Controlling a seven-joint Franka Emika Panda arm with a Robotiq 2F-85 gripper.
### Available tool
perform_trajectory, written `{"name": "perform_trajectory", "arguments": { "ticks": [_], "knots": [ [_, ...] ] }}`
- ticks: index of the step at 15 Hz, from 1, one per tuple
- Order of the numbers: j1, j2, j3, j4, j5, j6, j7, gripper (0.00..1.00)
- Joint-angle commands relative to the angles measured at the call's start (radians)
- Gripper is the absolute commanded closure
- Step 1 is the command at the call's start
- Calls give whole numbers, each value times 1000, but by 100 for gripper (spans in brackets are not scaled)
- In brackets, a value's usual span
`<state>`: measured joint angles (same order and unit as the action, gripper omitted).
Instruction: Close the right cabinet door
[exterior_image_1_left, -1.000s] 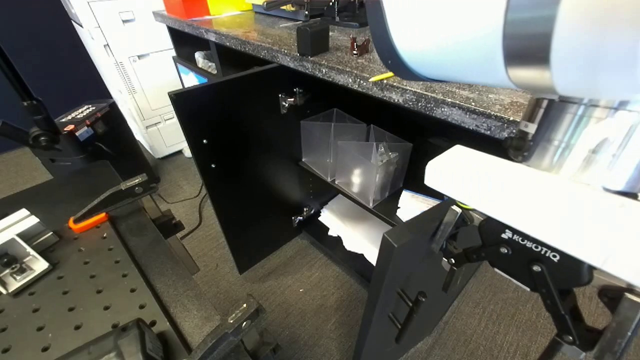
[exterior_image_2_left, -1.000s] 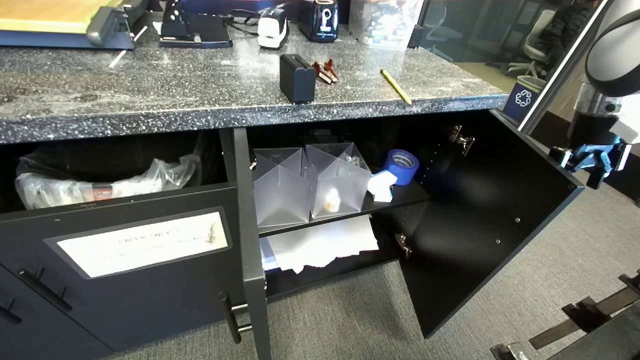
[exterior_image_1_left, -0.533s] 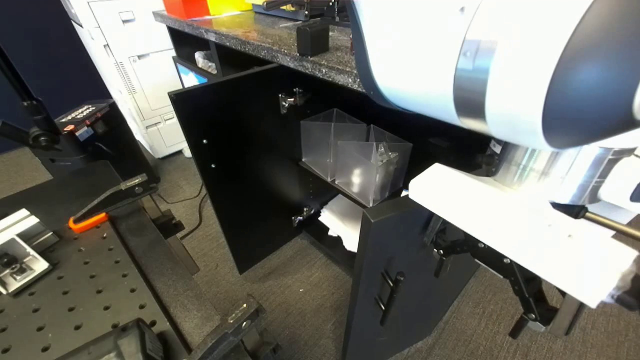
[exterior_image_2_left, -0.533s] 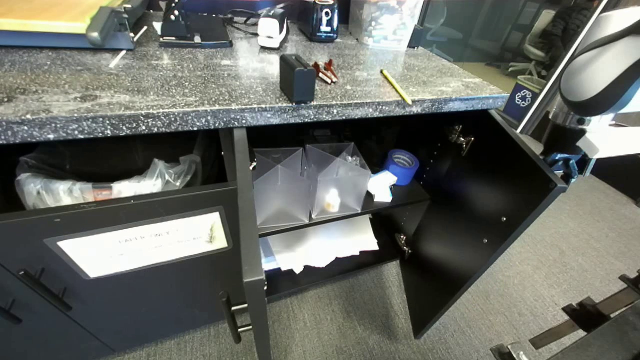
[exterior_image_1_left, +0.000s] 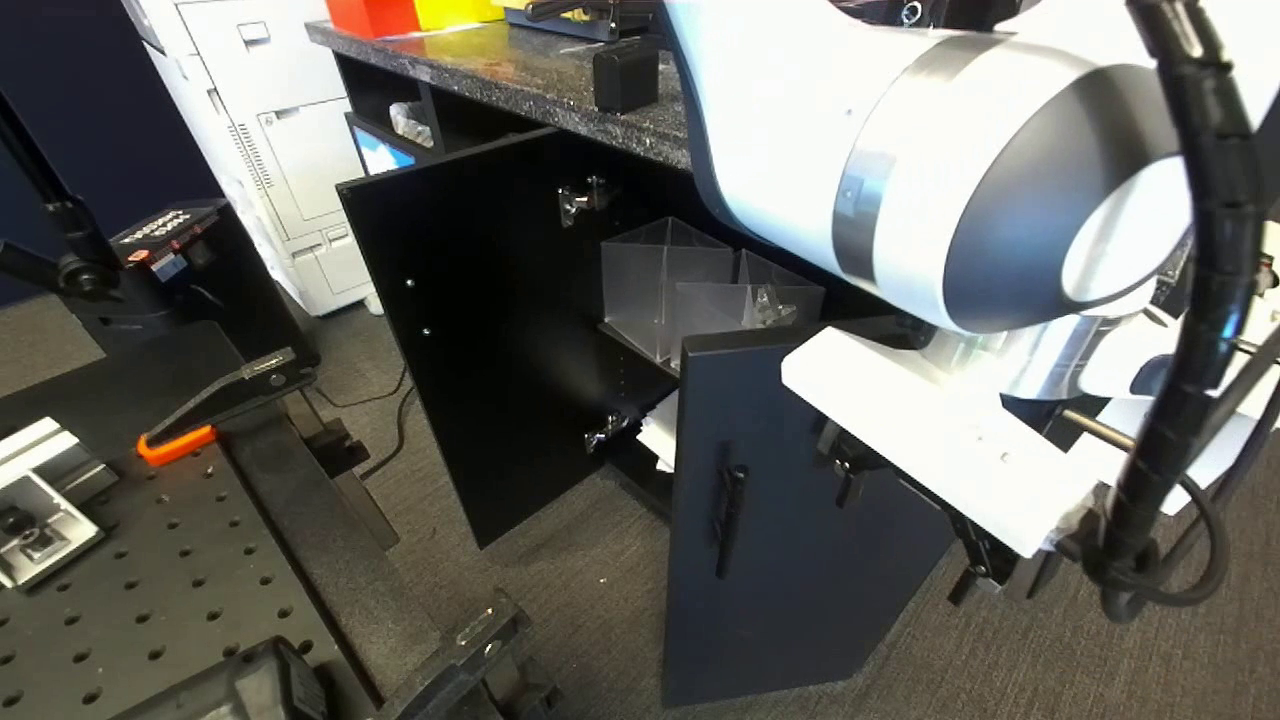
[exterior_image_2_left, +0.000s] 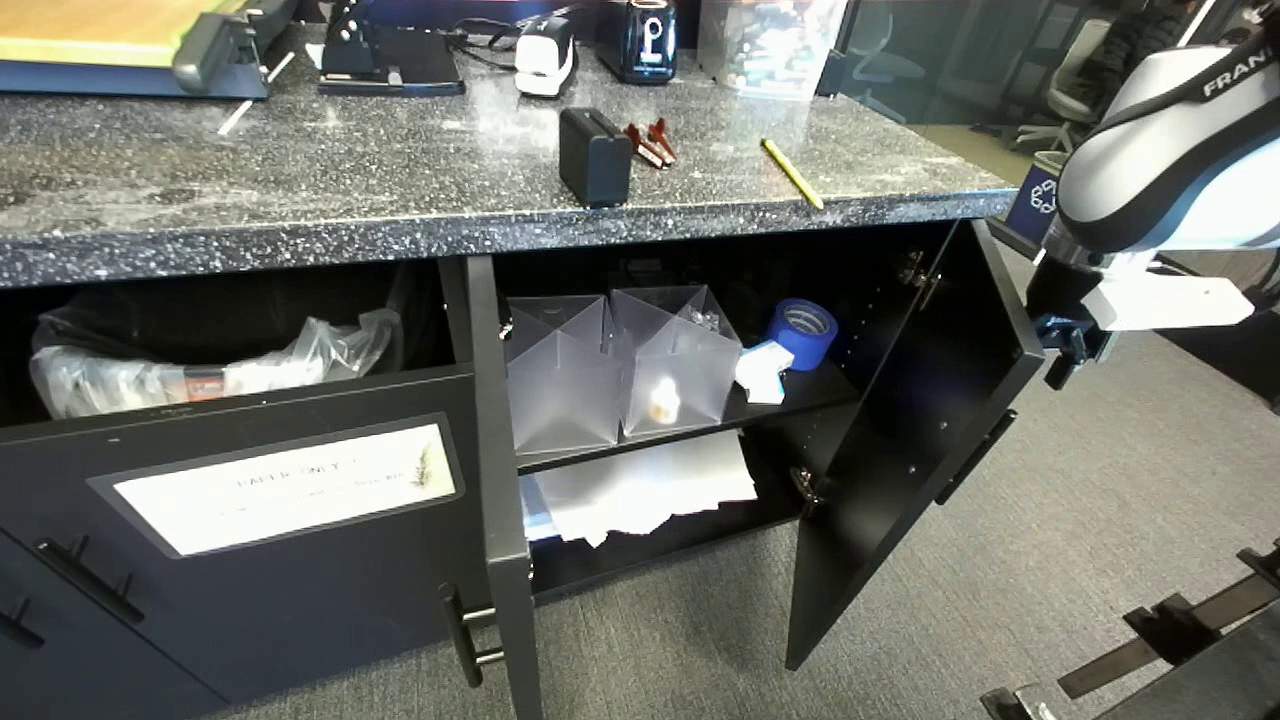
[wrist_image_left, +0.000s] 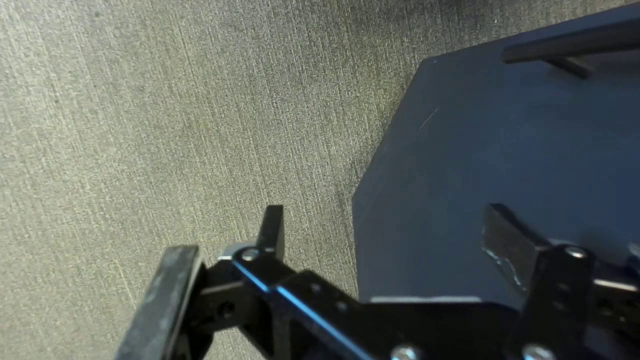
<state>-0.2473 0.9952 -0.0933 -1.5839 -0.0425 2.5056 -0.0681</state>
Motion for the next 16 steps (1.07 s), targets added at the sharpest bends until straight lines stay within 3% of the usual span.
{"name": "perform_trajectory", "arguments": {
  "ticks": [1,10,16],
  "knots": [
    [0,38,25,55,44,28,8,0],
    [11,132,74,169,95,116,27,0],
    [69,200,74,275,91,191,76,0]
  ]
}}
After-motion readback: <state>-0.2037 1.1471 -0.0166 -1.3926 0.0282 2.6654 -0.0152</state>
